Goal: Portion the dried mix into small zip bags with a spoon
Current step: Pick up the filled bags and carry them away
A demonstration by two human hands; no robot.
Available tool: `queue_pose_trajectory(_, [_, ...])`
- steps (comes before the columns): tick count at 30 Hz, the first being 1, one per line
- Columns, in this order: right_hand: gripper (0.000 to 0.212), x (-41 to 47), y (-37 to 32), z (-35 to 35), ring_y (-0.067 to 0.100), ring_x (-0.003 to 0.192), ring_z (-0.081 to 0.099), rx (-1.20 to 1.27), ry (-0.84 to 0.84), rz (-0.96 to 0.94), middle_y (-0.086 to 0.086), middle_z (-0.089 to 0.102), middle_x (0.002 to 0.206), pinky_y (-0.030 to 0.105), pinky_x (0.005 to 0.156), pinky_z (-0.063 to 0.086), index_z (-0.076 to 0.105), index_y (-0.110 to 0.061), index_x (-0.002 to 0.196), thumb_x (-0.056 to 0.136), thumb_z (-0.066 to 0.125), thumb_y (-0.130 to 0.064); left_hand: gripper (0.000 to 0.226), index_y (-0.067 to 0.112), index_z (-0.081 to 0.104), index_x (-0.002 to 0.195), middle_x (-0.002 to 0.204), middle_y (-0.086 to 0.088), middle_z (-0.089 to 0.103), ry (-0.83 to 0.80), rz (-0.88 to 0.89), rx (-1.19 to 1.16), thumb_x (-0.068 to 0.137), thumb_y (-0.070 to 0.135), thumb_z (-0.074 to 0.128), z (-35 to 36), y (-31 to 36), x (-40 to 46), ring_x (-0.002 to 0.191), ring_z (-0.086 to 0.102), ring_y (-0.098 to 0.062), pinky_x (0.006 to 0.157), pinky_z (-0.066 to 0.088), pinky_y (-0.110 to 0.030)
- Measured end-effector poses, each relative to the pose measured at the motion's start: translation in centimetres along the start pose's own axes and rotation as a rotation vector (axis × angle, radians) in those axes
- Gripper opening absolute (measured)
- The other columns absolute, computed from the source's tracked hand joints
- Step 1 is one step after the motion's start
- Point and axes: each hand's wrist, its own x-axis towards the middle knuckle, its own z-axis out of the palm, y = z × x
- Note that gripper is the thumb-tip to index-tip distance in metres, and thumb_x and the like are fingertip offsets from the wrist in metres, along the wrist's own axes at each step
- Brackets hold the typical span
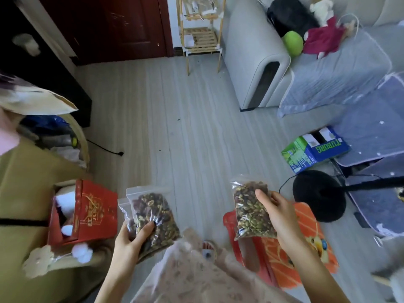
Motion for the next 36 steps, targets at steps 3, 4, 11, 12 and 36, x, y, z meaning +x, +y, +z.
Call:
queue_pose_trajectory(3, [0.045,5.4,-2.7,1.7,0.036,0.073,0.058,0.002,-0.008,0.021,0.025,0.058,0.078,0.036,0.070,0.042,0.057,0.006,0.085,0.082,0.067,-0.038,0.019,0.017,0.062,0.099,0.090,-0.007,0.073,0.034,-0.018,-0.012,0.080,0.015,0.067,1.8,2.5,4.8,0.080,0.070,-0.020,0.057,0.053,-0.019])
queue_pose_trajectory(4, [0.045,7.1,-3.6,2.3,0.029,0.072,0.057,0.006,-0.007,0.028,0.020,0.058,0.076,0.035,0.069,0.042,0.058,0.006,0.085,0.082,0.067,-0.037,0.021,0.017,0.062,0.099,0.089,-0.008,0.073,0.044,-0.027,-0.019,0.079,0.016,0.068,2.2,3.3,6.5,0.080,0.070,-0.021,0.057,0.054,-0.020])
queue_pose_trajectory(11, [0.039,21.4,-11.1,7.7,0.022,0.067,0.059,0.021,0.046,0.054,0.012,0.061,0.069,0.031,0.064,0.043,0.058,0.002,0.075,0.081,0.069,-0.035,0.037,0.020,0.063,0.103,0.093,-0.009,0.072,0.033,-0.053,-0.027,0.068,0.029,0.071,5.8,11.7,21.6,0.085,0.069,-0.025,0.079,0.052,-0.038])
queue_pose_trajectory(12, [0.036,23.4,-12.5,8.6,0.021,0.067,0.062,0.022,0.055,0.052,0.010,0.064,0.069,0.030,0.063,0.045,0.060,-0.001,0.073,0.081,0.069,-0.035,0.037,0.018,0.062,0.103,0.093,-0.009,0.073,0.023,-0.045,-0.016,0.069,0.028,0.070,6.4,13.4,24.0,0.084,0.070,-0.024,0.076,0.053,-0.037])
queue_pose_trajectory(36, [0.034,70.3,-40.7,14.5,0.019,0.067,0.058,-0.094,-0.069,-0.033,0.006,0.059,0.066,0.030,0.062,0.042,0.057,-0.003,0.072,0.083,0.068,-0.034,0.030,0.013,0.060,0.106,0.094,-0.005,0.073,0.011,-0.053,-0.027,0.078,0.020,0.068,32.3,38.9,63.6,0.085,0.070,-0.020,0.062,0.053,-0.022])
